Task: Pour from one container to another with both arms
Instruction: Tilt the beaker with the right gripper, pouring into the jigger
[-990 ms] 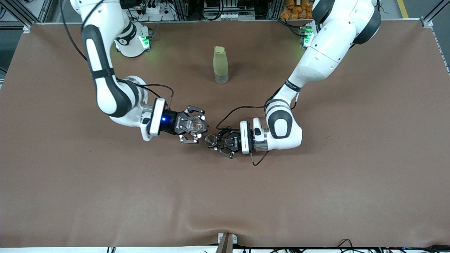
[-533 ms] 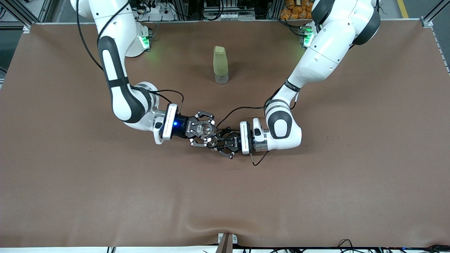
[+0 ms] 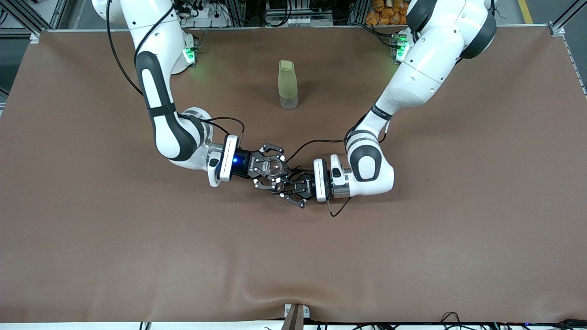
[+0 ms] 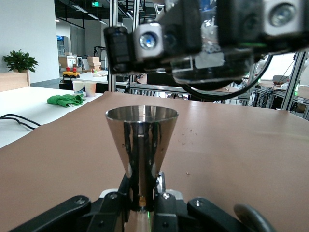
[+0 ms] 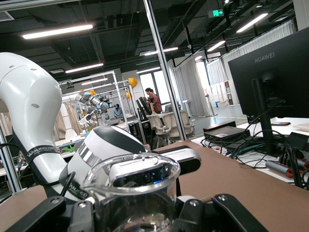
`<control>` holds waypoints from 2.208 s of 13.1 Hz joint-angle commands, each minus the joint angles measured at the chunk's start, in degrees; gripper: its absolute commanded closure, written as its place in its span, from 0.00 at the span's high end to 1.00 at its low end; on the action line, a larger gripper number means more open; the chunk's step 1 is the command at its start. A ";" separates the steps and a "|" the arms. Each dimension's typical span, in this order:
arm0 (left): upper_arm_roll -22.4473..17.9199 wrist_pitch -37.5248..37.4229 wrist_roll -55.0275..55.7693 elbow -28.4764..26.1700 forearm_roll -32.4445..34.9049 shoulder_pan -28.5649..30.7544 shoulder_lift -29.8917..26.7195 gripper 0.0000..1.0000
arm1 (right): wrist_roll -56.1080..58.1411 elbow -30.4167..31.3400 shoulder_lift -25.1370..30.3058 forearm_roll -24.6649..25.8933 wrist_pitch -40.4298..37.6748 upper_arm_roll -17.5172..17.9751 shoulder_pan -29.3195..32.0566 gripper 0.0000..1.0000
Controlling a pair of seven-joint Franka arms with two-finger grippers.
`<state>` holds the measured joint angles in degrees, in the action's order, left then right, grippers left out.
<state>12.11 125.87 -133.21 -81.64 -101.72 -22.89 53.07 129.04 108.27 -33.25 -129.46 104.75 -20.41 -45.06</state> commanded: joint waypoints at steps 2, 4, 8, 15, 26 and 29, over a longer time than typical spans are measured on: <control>-0.16 0.26 -1.70 0.86 -3.05 -0.31 0.54 0.00 | 1.57 3.61 3.27 -1.67 -0.86 1.16 0.50 0.00; -0.16 0.26 -1.96 0.86 -3.48 -0.31 0.54 0.00 | 1.48 5.02 4.59 -1.59 -0.86 1.78 1.02 0.00; 0.28 -0.09 -1.79 0.86 -3.93 -0.14 0.54 0.00 | 0.51 5.03 4.95 -1.59 -0.86 2.04 1.46 0.00; 0.19 -0.18 -7.05 0.16 -4.28 -0.22 0.89 0.00 | -10.64 4.94 5.12 -1.59 -0.86 2.13 1.46 0.00; 0.19 -0.18 -12.59 -0.10 -4.37 -0.22 1.07 0.00 | -27.95 5.38 5.12 -0.79 -1.91 2.13 1.38 0.00; 0.19 -0.18 -13.04 -0.36 -5.24 -0.22 1.42 0.00 | -33.66 5.99 5.12 -0.18 -3.40 2.13 1.38 0.00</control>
<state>12.29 125.83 -144.05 -81.81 -104.22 -22.88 54.14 98.73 112.20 -30.16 -130.06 102.24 -19.17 -44.52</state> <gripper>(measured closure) 0.789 0.846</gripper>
